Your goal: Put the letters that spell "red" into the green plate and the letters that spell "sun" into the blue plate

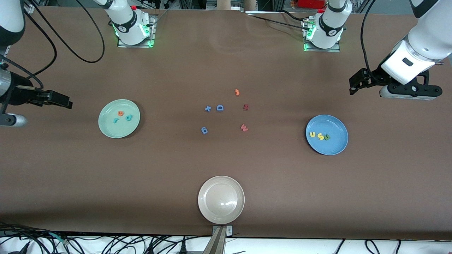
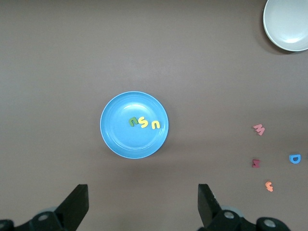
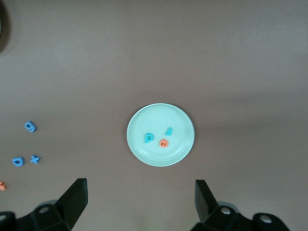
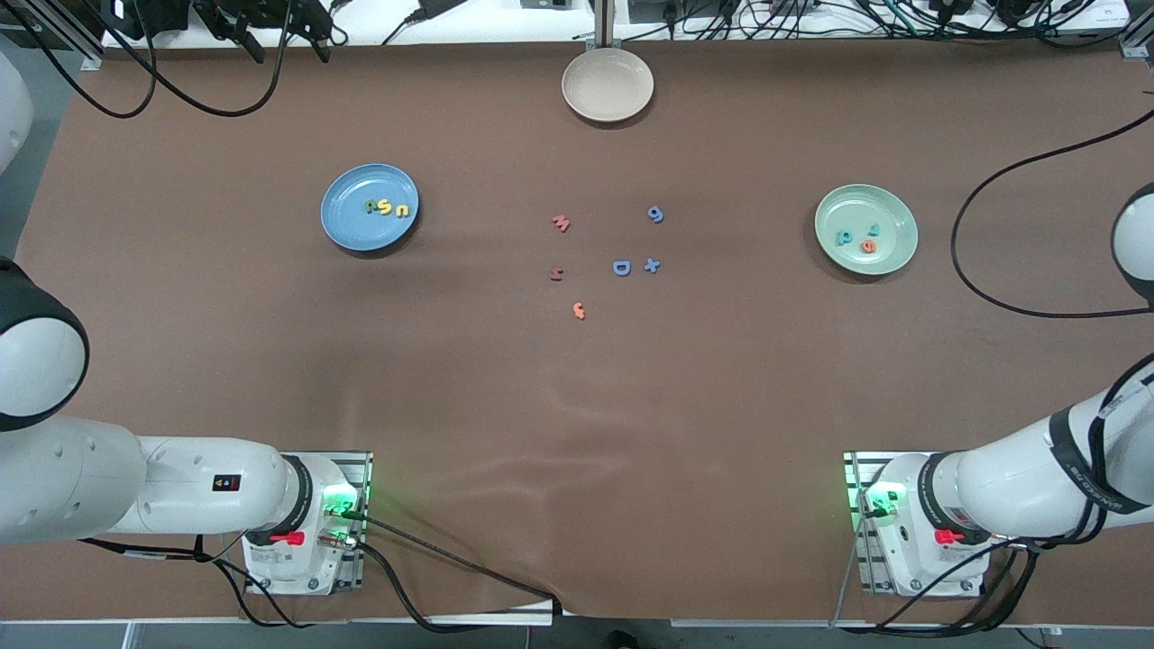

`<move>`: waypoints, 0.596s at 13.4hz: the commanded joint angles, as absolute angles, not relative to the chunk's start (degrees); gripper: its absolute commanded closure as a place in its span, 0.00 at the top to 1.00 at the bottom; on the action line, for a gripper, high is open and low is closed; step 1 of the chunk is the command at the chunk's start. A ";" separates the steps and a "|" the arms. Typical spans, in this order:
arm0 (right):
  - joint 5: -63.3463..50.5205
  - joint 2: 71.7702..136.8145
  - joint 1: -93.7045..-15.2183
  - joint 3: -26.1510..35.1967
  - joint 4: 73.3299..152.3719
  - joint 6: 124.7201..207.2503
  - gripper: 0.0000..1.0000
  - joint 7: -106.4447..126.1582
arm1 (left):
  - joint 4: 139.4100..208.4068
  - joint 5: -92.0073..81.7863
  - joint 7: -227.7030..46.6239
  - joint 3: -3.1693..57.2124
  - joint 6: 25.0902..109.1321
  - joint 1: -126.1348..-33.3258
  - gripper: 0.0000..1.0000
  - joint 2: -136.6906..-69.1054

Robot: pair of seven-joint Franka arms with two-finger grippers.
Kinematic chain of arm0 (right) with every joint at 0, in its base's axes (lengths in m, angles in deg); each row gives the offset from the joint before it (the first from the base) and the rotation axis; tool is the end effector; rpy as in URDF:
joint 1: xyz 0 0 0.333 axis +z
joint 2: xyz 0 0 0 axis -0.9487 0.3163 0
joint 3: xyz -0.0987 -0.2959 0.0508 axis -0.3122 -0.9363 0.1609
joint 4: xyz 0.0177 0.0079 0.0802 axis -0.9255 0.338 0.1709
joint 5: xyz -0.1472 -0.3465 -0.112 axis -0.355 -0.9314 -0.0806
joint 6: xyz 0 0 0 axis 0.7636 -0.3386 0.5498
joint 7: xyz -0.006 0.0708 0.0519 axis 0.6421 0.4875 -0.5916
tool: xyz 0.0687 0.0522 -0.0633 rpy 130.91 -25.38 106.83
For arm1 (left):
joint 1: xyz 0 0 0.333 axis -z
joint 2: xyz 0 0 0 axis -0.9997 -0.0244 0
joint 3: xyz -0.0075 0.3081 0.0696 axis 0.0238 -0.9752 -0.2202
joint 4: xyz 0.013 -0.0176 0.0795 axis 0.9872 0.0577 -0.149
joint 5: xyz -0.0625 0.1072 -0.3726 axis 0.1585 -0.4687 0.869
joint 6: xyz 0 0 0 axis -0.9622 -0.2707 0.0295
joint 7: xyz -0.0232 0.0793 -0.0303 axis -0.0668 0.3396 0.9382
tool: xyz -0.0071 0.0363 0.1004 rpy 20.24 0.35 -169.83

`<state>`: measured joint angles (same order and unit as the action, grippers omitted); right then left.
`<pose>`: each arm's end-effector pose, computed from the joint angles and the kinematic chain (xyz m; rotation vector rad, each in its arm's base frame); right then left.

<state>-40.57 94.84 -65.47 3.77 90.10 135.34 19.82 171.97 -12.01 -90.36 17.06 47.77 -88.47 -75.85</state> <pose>0.6183 0.0131 0.5872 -3.1173 0.1307 0.1464 0.5492 -0.0856 0.5867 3.1054 -0.0511 0.0304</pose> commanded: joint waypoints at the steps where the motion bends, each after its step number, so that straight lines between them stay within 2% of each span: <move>1: -42.82 88.93 -70.05 9.26 98.45 141.05 0.98 20.51 | 170.08 -11.73 -90.68 17.22 46.36 -88.52 1.00 -76.75; 4: -42.91 84.27 -74.36 12.77 106.36 148.61 0.98 20.51 | 170.08 -11.82 -90.68 17.22 46.36 -88.52 1.00 -76.75; 8: -45.28 83.91 -78.33 17.79 106.03 149.33 0.99 20.86 | 170.08 -11.82 -90.68 17.22 46.36 -88.52 1.00 -76.75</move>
